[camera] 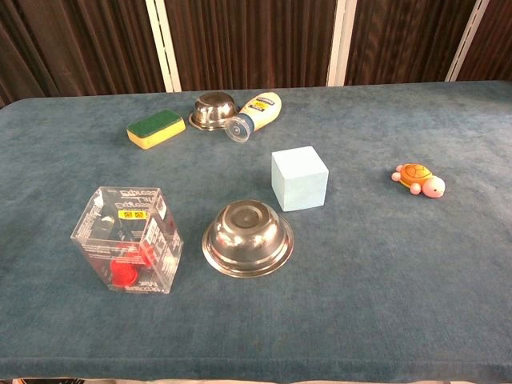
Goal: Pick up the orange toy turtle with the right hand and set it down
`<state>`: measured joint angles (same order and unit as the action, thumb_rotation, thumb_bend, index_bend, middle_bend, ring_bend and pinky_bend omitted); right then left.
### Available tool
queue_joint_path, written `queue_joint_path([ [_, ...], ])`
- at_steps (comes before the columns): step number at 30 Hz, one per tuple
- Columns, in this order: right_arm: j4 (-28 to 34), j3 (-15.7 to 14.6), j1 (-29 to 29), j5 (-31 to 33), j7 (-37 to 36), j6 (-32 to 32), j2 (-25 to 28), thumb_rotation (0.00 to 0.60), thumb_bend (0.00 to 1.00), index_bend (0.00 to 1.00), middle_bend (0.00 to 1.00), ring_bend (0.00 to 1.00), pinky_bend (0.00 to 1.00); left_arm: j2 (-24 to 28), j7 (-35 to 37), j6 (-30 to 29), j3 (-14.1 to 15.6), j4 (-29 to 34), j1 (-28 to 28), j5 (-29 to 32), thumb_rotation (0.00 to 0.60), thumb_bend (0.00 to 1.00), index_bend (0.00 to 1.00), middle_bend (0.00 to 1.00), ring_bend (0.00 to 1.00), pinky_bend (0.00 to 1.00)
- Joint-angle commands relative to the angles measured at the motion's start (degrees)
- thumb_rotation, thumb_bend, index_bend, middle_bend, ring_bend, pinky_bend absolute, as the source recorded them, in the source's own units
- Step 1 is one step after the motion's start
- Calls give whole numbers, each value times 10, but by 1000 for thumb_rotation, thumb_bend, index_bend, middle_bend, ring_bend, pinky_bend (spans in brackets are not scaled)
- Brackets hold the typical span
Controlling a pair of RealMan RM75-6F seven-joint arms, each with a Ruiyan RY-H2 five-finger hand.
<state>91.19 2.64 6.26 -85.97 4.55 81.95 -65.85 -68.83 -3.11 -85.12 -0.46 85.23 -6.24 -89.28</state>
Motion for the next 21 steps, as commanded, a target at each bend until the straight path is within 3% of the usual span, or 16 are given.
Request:
queue_joint_path([
  [1,1,0,0,2,-1,-2,0,600,42,121,43,49,249,0,0,-1,0,0,0,-2,600,448,186,123,128,398],
  [6,4,1,0,3,-5,-3,1,600,43,142,43,52,249,-2,-3,1,0,-2,-2,-4,600,447,185,122,128,398],
  [9,4,3,0,8,-1,-3,0,600,43,195,65,209,269,-5,2,1,-1,-9,-5,-6,600,447,186,122,128,398],
  [11,1,7,3,13,3,-5,-4,600,43,222,109,356,366,-8,7,5,-2,-15,-7,-5,600,447,185,122,128,398],
  [13,-5,12,8,13,2,-8,-10,600,42,267,182,537,569,-9,13,11,0,-18,-8,-3,600,447,185,122,128,399],
  [15,-24,20,21,11,0,-14,-26,600,42,325,240,678,705,-9,15,17,1,-19,-11,-2,600,446,185,120,128,400],
  [21,-72,44,71,14,5,-63,-57,600,42,410,309,842,844,-13,2,17,1,-18,-14,-6,600,447,185,118,128,404],
])
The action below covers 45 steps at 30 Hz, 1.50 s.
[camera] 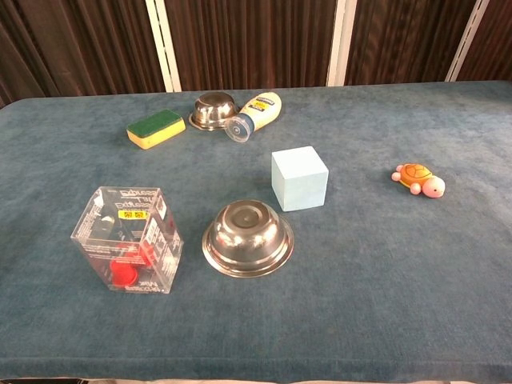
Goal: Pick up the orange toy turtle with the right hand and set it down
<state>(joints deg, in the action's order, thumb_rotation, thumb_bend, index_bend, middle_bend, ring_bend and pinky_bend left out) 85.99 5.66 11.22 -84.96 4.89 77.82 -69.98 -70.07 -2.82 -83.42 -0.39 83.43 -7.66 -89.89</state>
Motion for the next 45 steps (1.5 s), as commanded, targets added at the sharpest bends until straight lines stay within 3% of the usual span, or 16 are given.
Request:
queue_joint_path([
  [1,-22,15,24,5,1,-24,-17,600,42,415,312,850,851,0,-1,0,0,0,0,0,600,446,185,118,128,405],
  [4,-50,30,55,22,-2,-64,-38,600,43,432,326,877,882,-1,-5,2,1,2,1,4,600,448,186,118,128,408],
  [5,-76,42,89,48,-10,-123,-58,600,42,435,327,881,887,1,-6,0,-1,5,2,6,600,448,186,118,128,409],
  [6,-91,46,102,57,-13,-144,-69,600,42,438,327,883,891,1,-7,-2,-1,6,3,7,600,448,186,118,128,409],
  [9,-129,48,129,62,-20,-176,-100,600,42,460,333,889,901,1,-9,-2,-2,7,4,12,600,448,185,118,128,408],
  [20,-253,60,182,82,-44,-207,-199,600,48,536,391,897,912,4,-10,-4,-1,12,8,17,600,447,185,118,128,408],
  [33,-343,65,213,118,-53,-254,-260,600,53,551,403,899,914,5,-10,1,-1,14,7,20,600,449,185,118,128,408],
  [45,-405,54,224,102,-97,-248,-303,600,93,544,402,900,914,5,-6,-1,-1,12,9,21,600,449,189,118,128,409],
])
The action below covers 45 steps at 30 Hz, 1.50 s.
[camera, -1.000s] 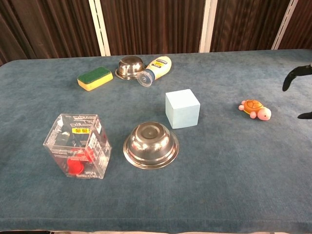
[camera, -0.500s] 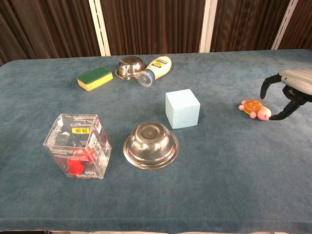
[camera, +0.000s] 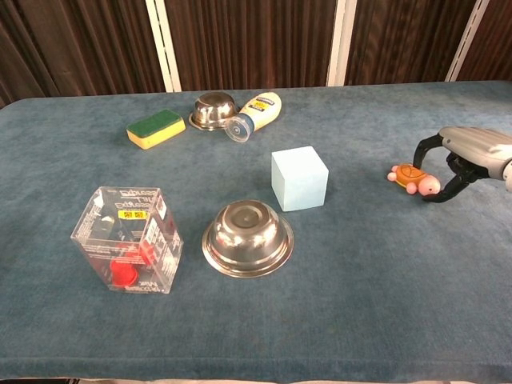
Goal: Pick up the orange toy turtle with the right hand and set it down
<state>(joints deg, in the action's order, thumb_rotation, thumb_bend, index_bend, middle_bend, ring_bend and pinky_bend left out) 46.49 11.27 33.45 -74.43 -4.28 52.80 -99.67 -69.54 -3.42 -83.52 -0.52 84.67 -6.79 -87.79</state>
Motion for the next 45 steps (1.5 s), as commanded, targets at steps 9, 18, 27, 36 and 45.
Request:
queue_joint_path([
  [9,-85,-16,6,-34,-67,32,-46,600,821,815,589,942,949,1,0,-1,0,1,1,1,600,448,201,118,128,408],
  [18,-111,-29,3,-50,-139,28,-53,600,634,853,639,943,952,1,0,-3,0,1,2,-1,600,448,217,118,128,408],
  [27,-145,-40,-1,-78,-165,83,-66,600,724,1000,775,1000,1000,1,-2,-2,0,2,1,-1,600,448,229,118,128,409],
  [36,-131,-38,-5,-68,-150,66,-57,600,742,999,779,1000,1000,1,-2,-2,0,3,1,-1,600,447,236,118,128,408],
  [45,-3,-32,-9,-34,-93,-4,24,600,165,272,420,954,955,1,-3,1,0,3,0,0,600,448,245,118,128,409],
])
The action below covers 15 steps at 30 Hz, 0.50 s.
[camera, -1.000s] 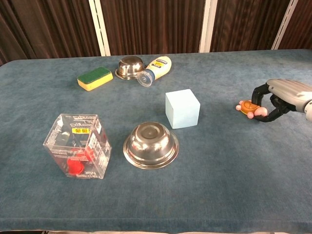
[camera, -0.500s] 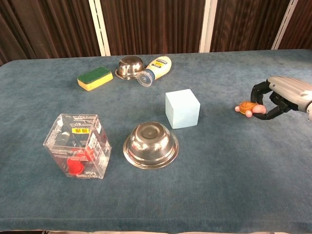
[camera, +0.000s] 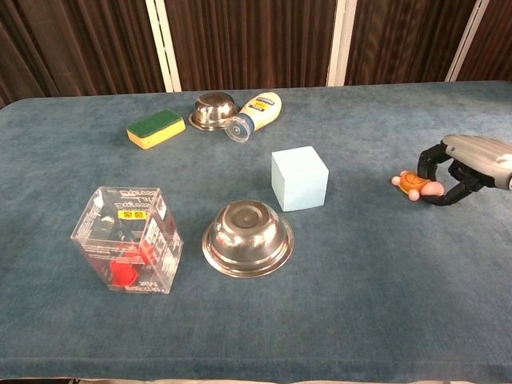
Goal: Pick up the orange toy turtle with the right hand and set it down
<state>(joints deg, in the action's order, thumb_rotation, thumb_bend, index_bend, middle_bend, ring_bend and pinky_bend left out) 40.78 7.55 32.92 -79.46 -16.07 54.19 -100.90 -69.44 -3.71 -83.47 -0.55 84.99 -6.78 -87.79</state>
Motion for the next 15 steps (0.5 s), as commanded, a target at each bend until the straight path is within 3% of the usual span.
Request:
queue_joint_path([
  [1,67,6,-5,19,29,-17,43,600,136,217,402,951,952,0,0,0,0,0,0,0,600,448,245,118,128,409],
  [7,149,13,-18,29,57,1,87,600,78,85,365,947,950,0,-1,1,1,0,0,0,600,448,247,118,128,409],
  [15,210,26,-22,54,102,9,118,600,62,152,365,944,944,1,-2,2,1,1,0,0,600,447,252,118,128,409],
])
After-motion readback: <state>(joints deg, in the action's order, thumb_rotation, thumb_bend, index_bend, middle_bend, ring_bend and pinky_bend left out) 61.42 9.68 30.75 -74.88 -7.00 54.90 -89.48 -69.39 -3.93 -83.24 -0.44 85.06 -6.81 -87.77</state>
